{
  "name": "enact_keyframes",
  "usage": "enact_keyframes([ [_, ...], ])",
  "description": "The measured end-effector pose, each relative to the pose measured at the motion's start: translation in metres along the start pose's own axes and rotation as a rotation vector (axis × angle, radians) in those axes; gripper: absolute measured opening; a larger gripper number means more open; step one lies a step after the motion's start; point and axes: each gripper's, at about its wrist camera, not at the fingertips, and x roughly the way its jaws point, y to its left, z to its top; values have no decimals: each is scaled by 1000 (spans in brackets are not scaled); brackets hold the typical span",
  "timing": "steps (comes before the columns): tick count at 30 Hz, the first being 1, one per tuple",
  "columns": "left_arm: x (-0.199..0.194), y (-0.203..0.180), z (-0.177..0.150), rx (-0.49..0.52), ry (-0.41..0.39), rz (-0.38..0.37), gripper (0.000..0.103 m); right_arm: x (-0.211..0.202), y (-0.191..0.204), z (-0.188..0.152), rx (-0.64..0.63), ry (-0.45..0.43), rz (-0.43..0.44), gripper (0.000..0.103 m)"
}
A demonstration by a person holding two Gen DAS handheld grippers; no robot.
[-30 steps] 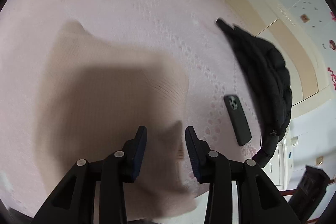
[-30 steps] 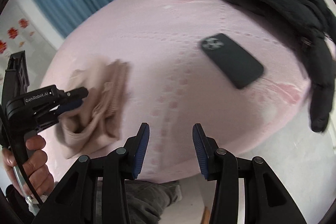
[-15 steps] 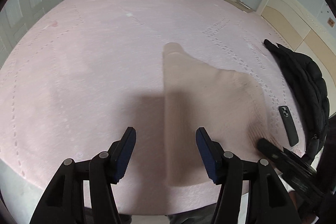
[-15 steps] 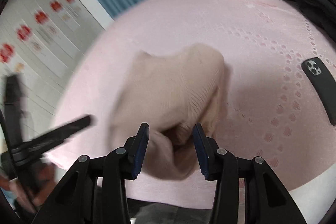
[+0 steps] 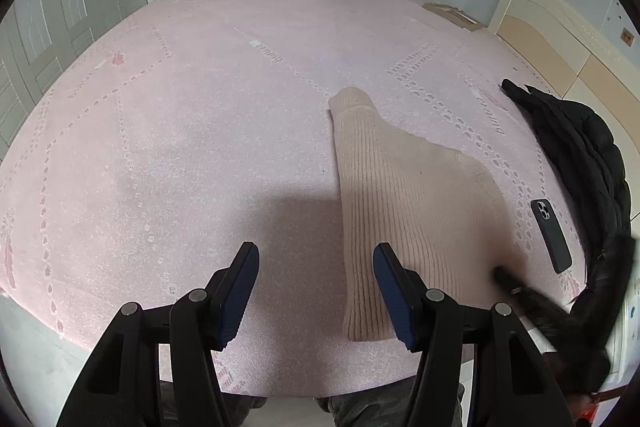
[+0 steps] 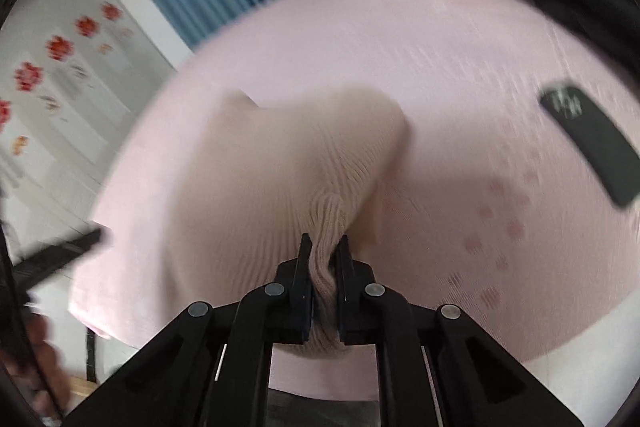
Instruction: Fold small clothes
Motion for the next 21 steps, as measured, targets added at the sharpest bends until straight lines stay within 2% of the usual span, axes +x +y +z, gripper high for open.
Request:
enact_keyframes([
  [5,-4,2,-3,-3,-1,7,57,2,-4,-3,8,12,-5,17],
  [8,-1,7,-5,-27,6,-16,57,-9,-9,7,9,-14,3,35],
  [10,3,11,-5,-61,17,-67,57,-15,-15,14,25,-28,31,39],
  [12,6,11,-5,-80,23,-98,57,-15,-18,21,43,-18,63,50],
  [16,12,13,-5,-99,23,-139,57,0,-22,40,79,-3,99,58],
  [21,26,12,-1,-94,31,-206,58,45,-22,58,121,111,156,59],
])
